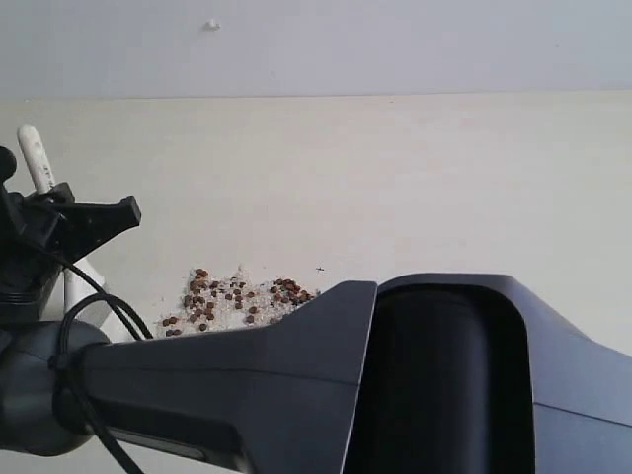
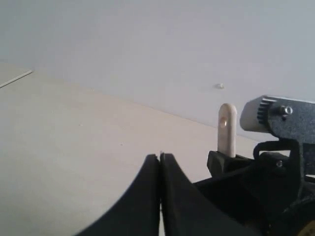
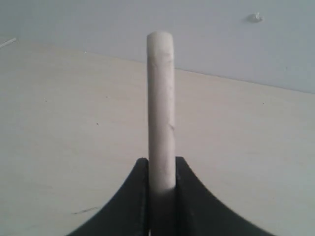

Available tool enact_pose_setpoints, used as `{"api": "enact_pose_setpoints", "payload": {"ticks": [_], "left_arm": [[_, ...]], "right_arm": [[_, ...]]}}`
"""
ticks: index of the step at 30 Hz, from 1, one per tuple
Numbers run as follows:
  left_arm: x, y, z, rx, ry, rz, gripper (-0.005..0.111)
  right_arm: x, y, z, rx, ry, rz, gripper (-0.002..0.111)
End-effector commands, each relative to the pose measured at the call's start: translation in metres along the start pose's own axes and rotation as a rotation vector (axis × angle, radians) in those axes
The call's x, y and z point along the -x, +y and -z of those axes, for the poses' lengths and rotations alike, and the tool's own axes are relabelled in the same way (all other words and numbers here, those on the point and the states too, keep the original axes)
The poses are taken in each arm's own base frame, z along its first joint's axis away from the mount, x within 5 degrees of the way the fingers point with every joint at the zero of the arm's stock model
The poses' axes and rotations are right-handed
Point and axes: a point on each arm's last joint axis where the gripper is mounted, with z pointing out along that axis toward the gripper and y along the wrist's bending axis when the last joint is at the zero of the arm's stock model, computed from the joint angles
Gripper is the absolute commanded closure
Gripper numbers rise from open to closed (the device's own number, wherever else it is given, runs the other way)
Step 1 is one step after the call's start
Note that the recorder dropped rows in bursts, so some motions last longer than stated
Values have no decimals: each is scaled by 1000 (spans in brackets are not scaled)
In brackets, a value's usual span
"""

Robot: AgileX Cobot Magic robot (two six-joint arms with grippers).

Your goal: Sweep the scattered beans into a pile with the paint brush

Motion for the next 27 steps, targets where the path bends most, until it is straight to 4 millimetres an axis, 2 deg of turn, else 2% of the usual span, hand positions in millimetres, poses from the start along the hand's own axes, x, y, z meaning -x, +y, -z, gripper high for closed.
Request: {"api": "enact_pose_setpoints", "payload": {"ticks": [1, 4, 13, 15, 18, 20, 21, 22, 24, 25, 27], "left_arm": [[1, 0, 1, -6, -8, -8, 107], [1, 0, 1, -6, -8, -8, 107], [1, 0, 1, -6, -8, -8, 107], [1, 0, 1, -6, -8, -8, 107], [1, 0, 1, -6, -8, -8, 107], [1, 0, 1, -6, -8, -8, 107], [1, 0, 1, -6, -8, -8, 107], [1, 0, 1, -6, -8, -8, 107], [1, 0, 1, -6, -8, -8, 107], [1, 0, 1, -6, -8, -8, 107], [1, 0, 1, -6, -8, -8, 107]], "right_arm": [[9, -13, -1, -114, -9, 25, 108], [10, -20, -2, -180, -15, 56, 108], [15, -21, -3, -178, -45, 82, 108], [27, -18, 5, -163, -90, 144, 108], [59, -17, 26, -148, -167, 343, 108], [81, -24, 35, -153, -168, 410, 108], [95, -29, 42, -100, -165, 443, 108], [100, -32, 43, -73, -161, 446, 108], [122, -45, 51, 35, -169, 471, 108], [133, -56, 55, 159, -160, 506, 108], [141, -72, 62, 437, -127, 545, 108]]}}
